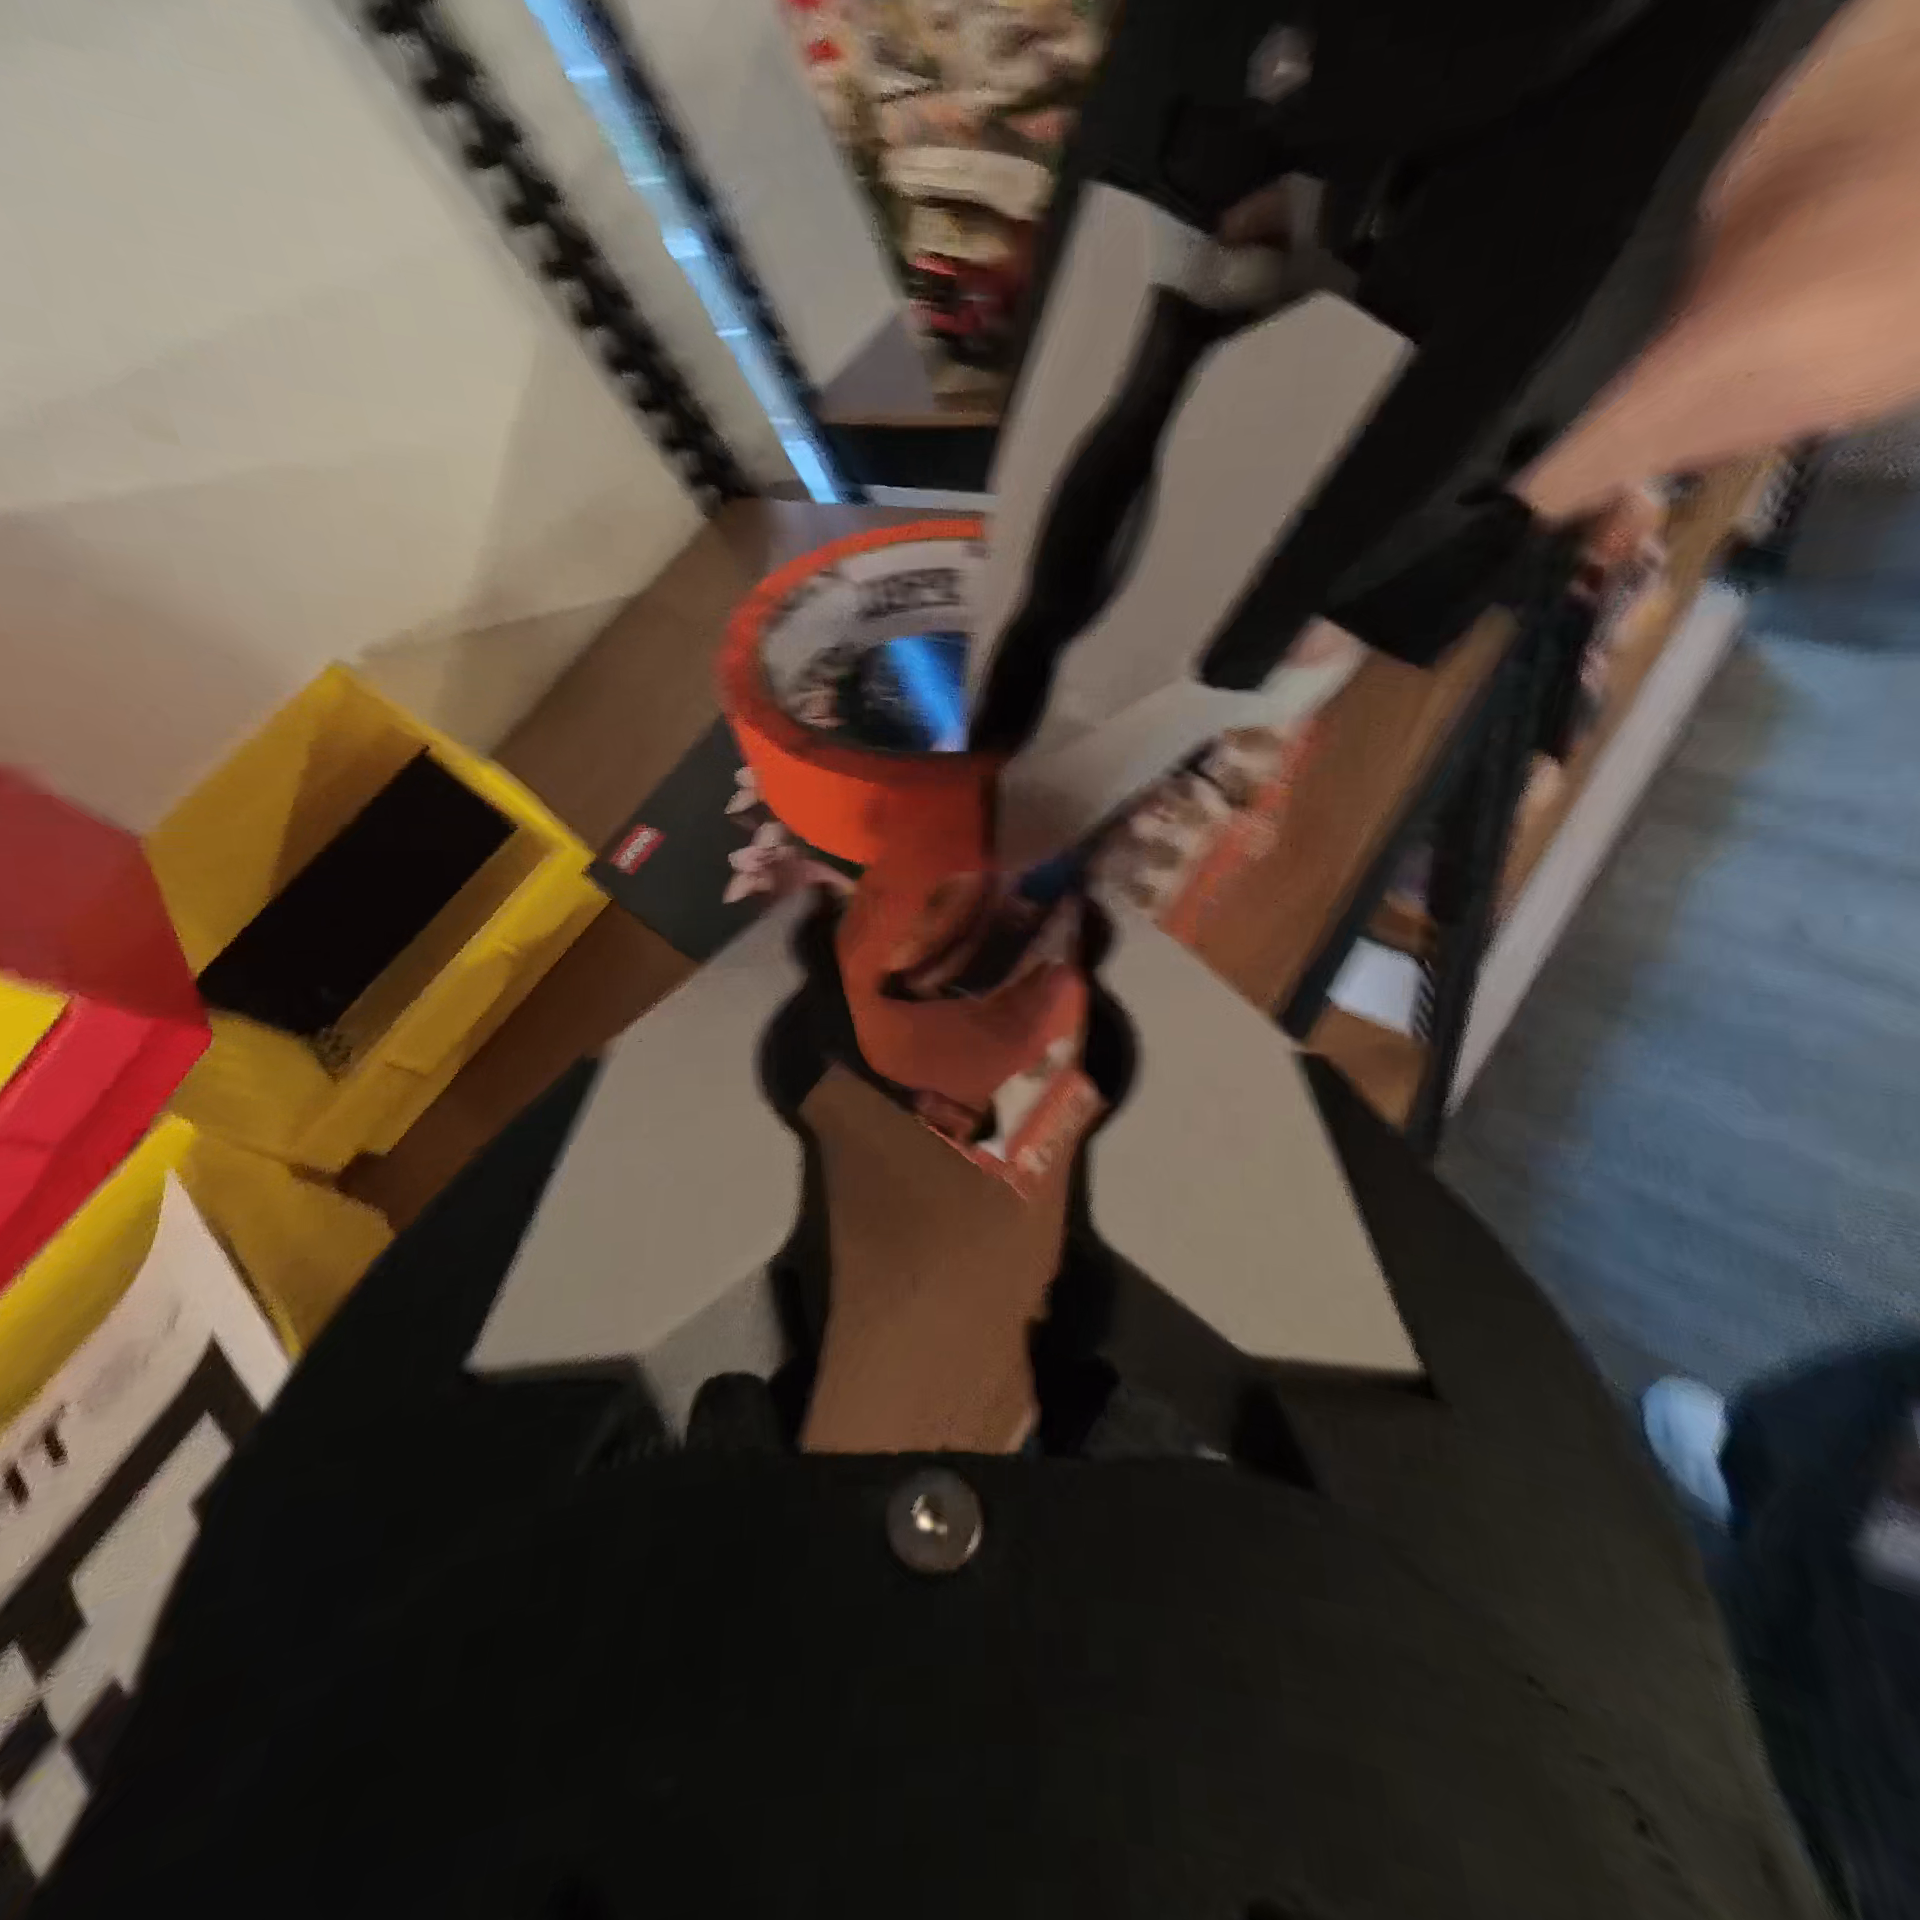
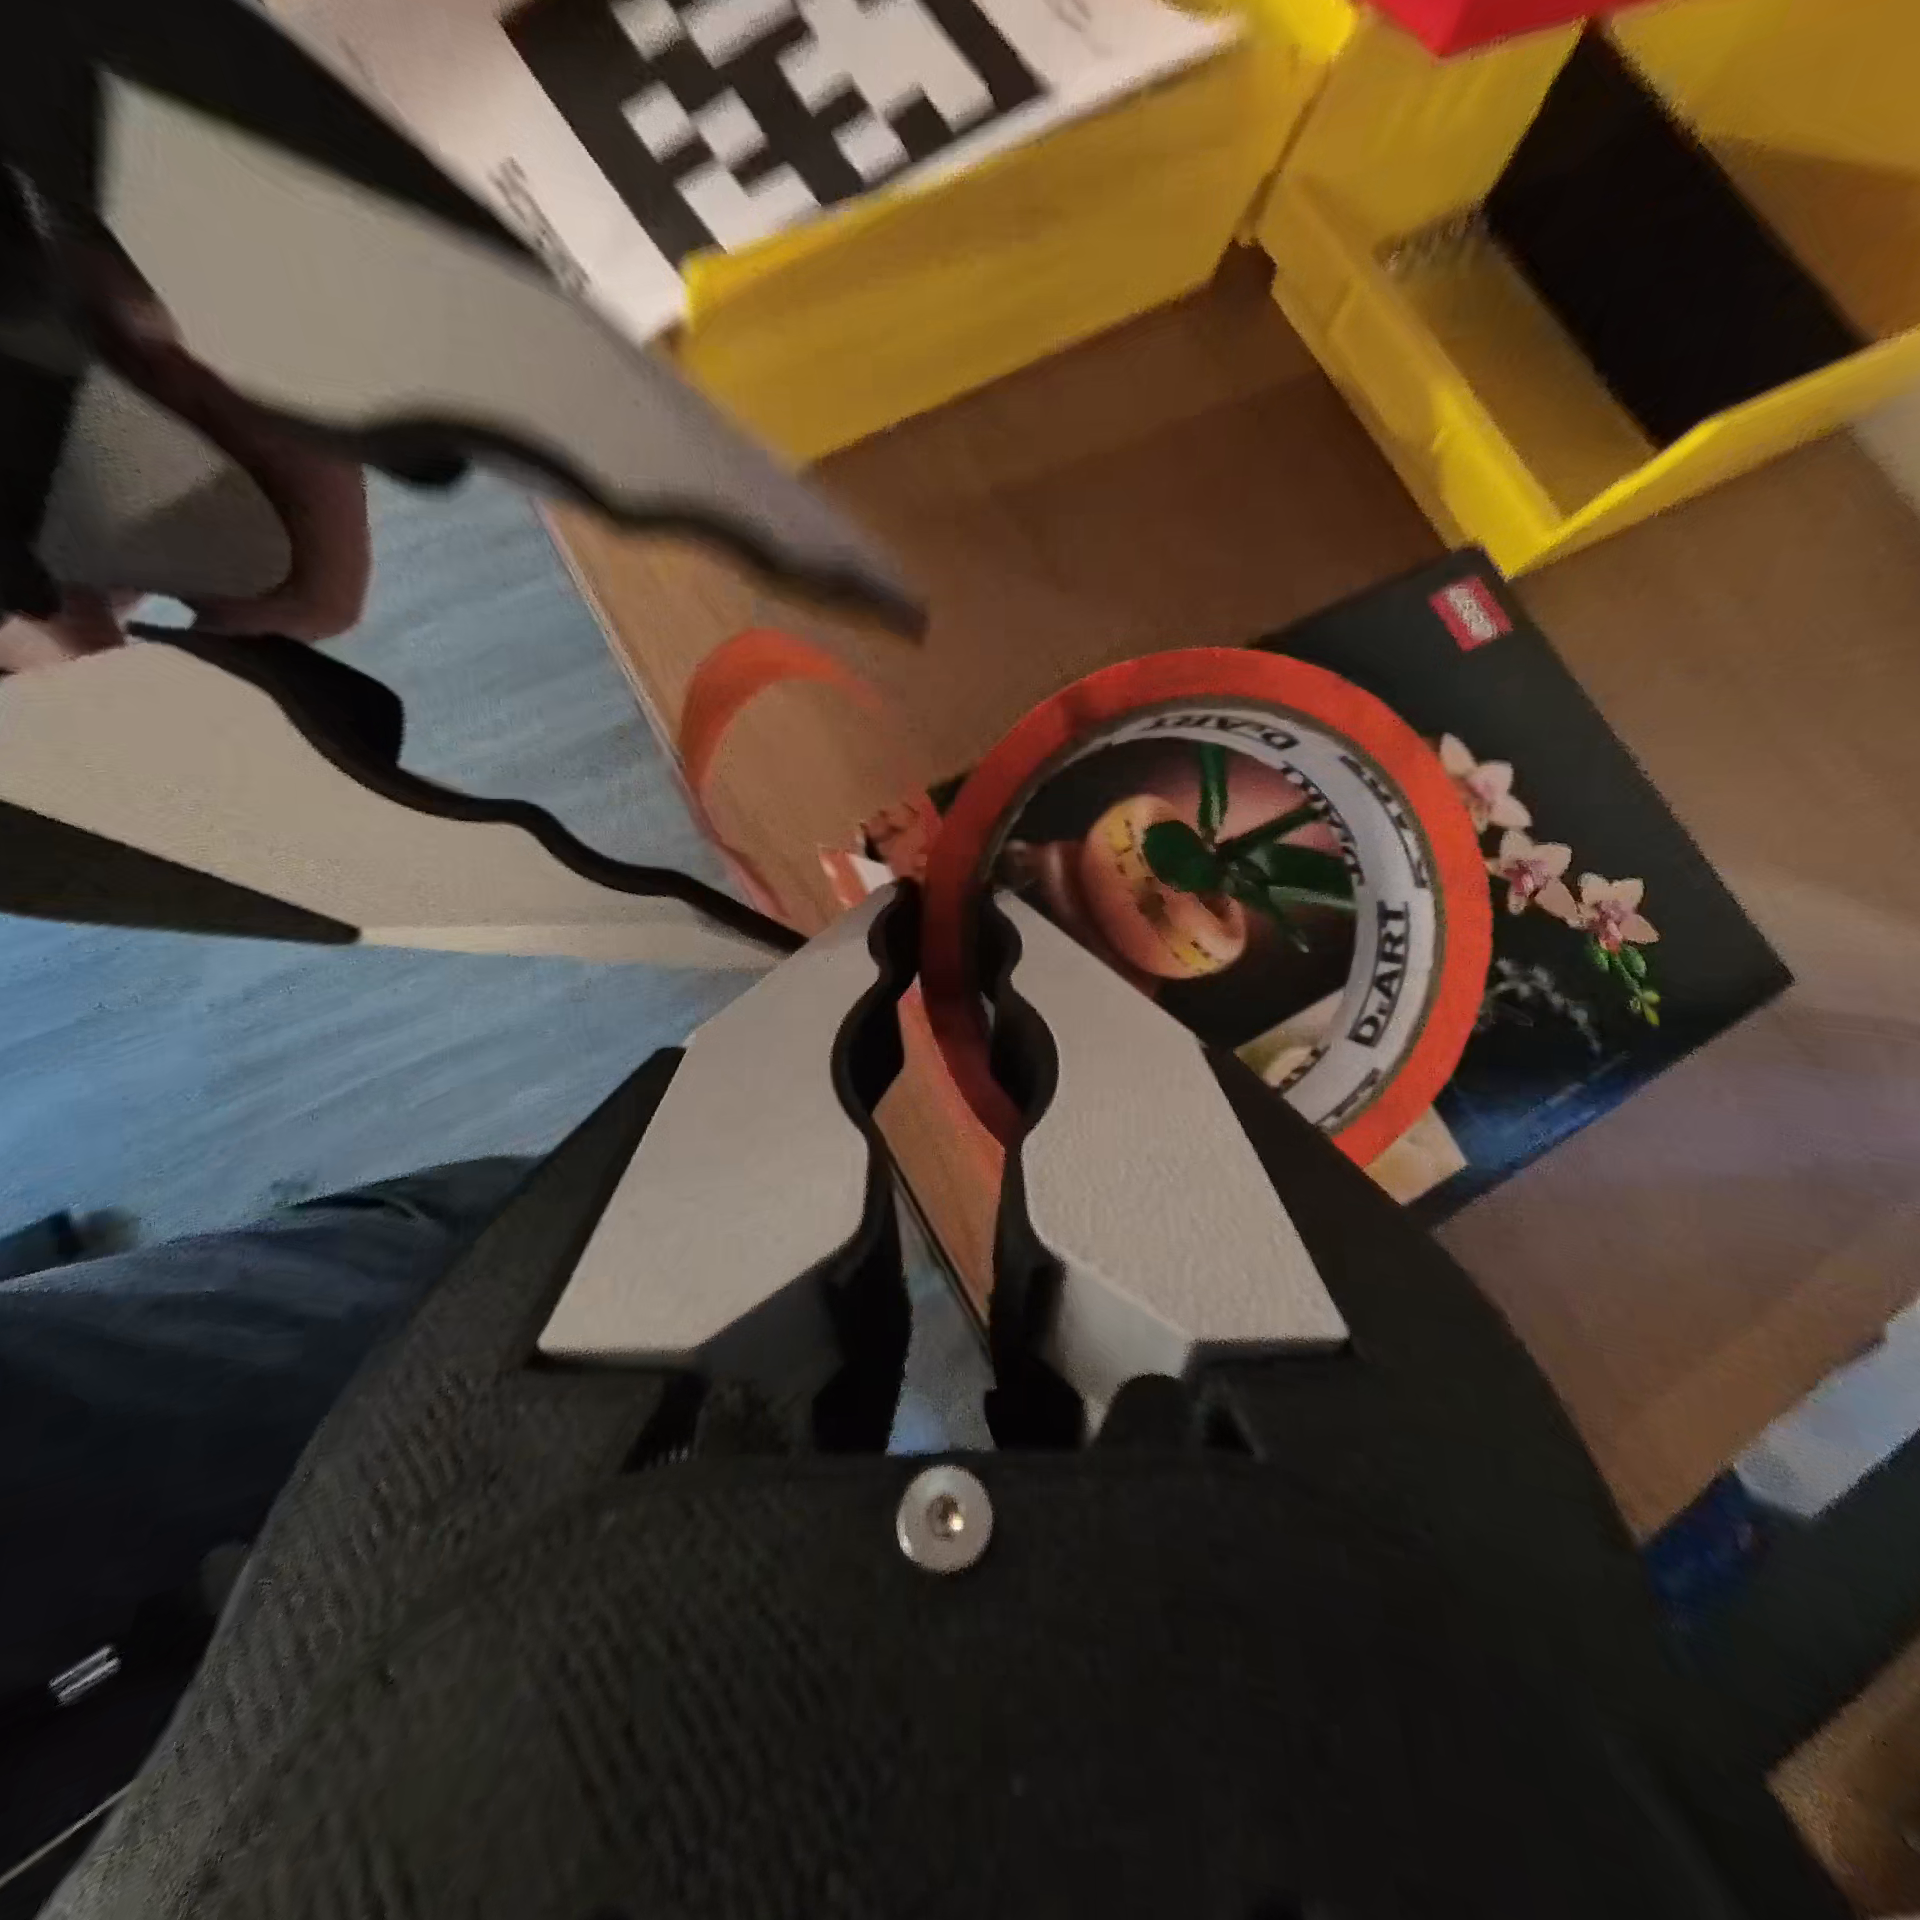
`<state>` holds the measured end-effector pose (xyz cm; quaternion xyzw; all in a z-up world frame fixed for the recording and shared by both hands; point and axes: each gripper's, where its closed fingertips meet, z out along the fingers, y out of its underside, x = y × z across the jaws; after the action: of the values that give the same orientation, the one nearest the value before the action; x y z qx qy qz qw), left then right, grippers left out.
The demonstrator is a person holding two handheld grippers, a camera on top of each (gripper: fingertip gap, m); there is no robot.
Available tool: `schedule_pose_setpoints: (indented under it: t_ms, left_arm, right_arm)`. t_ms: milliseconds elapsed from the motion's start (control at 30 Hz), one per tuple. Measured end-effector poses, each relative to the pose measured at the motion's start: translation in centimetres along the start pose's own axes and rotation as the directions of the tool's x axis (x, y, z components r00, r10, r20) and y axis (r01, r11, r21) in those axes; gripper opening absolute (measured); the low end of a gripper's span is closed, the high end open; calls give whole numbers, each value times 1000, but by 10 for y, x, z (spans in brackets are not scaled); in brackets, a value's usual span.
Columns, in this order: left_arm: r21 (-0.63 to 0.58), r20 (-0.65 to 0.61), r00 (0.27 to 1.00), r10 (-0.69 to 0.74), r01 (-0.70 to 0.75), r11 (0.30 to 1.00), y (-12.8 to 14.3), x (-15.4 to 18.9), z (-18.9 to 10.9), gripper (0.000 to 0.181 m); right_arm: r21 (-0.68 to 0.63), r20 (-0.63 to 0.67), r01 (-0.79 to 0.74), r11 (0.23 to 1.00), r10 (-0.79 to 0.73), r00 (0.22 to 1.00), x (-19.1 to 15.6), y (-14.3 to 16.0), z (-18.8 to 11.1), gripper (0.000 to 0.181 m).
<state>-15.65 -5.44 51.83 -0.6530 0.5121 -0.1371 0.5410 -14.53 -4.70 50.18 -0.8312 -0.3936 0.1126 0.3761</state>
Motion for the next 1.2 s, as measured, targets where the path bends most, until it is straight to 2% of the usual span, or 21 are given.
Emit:
schedule_pose_setpoints:
  t_ms: [67,200,300,367,433,567,700,767,800,867,967,1100,1200]
  left_arm:
    - [14,94,993,-74,73,997,9,-26,13,70]
    - [46,-109,969,-221,227,973,15,-17,27,62]
    - [-50,-81,992,-94,90,995,30,-35,37,52]
    - [-148,-143,990,-18,-3,989,41,-37,46,48]
    - [-181,-218,975,46,-87,980,45,-35,54,37]
    - [-262,-336,932,137,-232,937,65,-32,75,27]
    - [-273,-373,912,169,-283,920,76,-34,92,24]
    - [-260,-395,904,161,-278,925,76,-33,94,13]
    - [-255,-400,902,161,-278,926,76,-33,95,10]
    - [-245,-402,899,175,-289,925,75,-35,94,8]
    - [-244,-435,888,149,-276,930,73,-35,93,9]
    - [-249,-485,873,56,-199,948,63,-42,92,11]
    - [-282,-569,822,-4,-191,940,66,-36,86,13]
  right_arm:
    - [-92,-15,-18,996,17,1000,21,8,16,8]
    - [-154,7,-73,985,75,997,44,17,47,8]
    - [-199,10,-70,977,73,997,49,24,65,9]
    - [-208,-2,-87,974,89,996,52,27,72,9]
    - [-217,19,-104,971,111,994,51,30,80,9]
    - [-233,23,-124,965,133,991,54,38,91,13]
    - [-160,34,-135,978,142,989,56,36,90,15]
    - [-119,28,-127,985,131,991,60,35,84,27]
    - [-99,22,-110,989,113,993,62,35,79,32]
    - [0,55,-22,1000,22,998,60,24,69,32]
    - [149,104,196,969,-212,972,50,8,59,32]
    - [96,131,295,951,-306,943,52,11,73,26]
    - [64,135,381,922,-386,913,53,14,83,21]
